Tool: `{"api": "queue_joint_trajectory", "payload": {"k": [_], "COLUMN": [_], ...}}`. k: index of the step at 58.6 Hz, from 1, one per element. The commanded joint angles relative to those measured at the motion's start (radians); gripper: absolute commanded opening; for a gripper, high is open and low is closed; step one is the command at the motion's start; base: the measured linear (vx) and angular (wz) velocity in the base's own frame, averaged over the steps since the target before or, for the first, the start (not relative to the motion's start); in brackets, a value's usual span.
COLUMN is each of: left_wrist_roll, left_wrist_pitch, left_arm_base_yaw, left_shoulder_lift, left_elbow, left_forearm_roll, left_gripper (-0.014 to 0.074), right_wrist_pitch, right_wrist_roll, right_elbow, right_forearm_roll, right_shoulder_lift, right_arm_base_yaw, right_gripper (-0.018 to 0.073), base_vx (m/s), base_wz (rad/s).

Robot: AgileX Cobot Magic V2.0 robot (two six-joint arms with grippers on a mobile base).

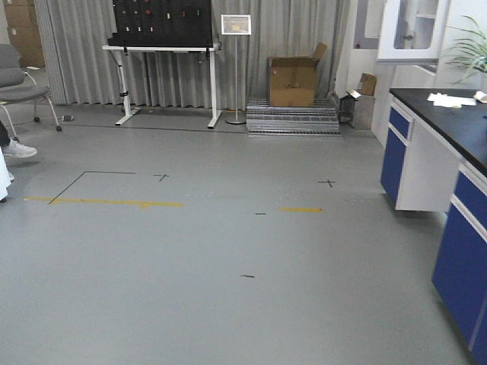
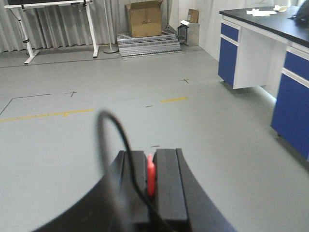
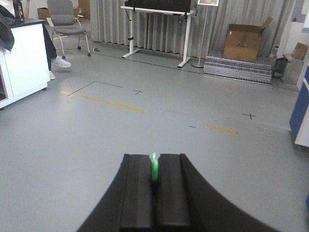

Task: Sort red and green spoons into left cabinet
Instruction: 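Drive the base along the bench toward the cabinet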

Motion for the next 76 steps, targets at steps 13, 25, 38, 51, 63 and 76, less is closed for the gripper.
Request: {"api": "queue_joint_trajectory", "payload": {"k": [13, 25, 38, 51, 63, 76], "left_wrist_roll": [-0.008, -0.008, -0.008, -0.008, -0.008, -0.008], "left_wrist_pitch": [-0.065, -0.065, -0.065, -0.065, -0.065, -0.067], "left_arm_base_yaw": [-0.002, -0.002, -0.002, -0.002, -0.002, -0.002], "left_shoulder_lift": [0.000, 0.000, 0.000, 0.000, 0.000, 0.000], "left_elbow": [-0.027, -0.027, -0.027, -0.027, -0.027, -0.027], "left_forearm_roll": [-0.025, -0.025, -0.025, -0.025, -0.025, -0.025], "left_gripper": [-0.0001, -0.0001, -0.0001, -0.0001, -0.0001, -0.0001], "right_wrist_pitch": [-0.067, -0.067, -0.068, -0.068, -0.068, -0.068], "right_wrist_roll": [-0.001, -0.001, -0.001, -0.001, -0.001, -0.001], "right_elbow": [-0.029, -0.029, -0.029, -0.029, -0.029, -0.029], "right_forearm_roll": [0.020, 0.020, 0.020, 0.020, 0.020, 0.020], "right_shoulder_lift": [0.003, 0.003, 0.003, 0.003, 0.003, 0.003], "right_arm_base_yaw": [-0.005, -0.005, -0.005, -0.005, -0.005, -0.005], "right_gripper": [-0.0003, -0.0003, -0.0003, -0.0003, -0.0003, -0.0003], "base_vx": [0.68, 0.68, 0.68, 0.68, 0.68, 0.69], "base_wz": [0.14, 0.10, 0.04, -0.02, -0.03, 0.01]}}
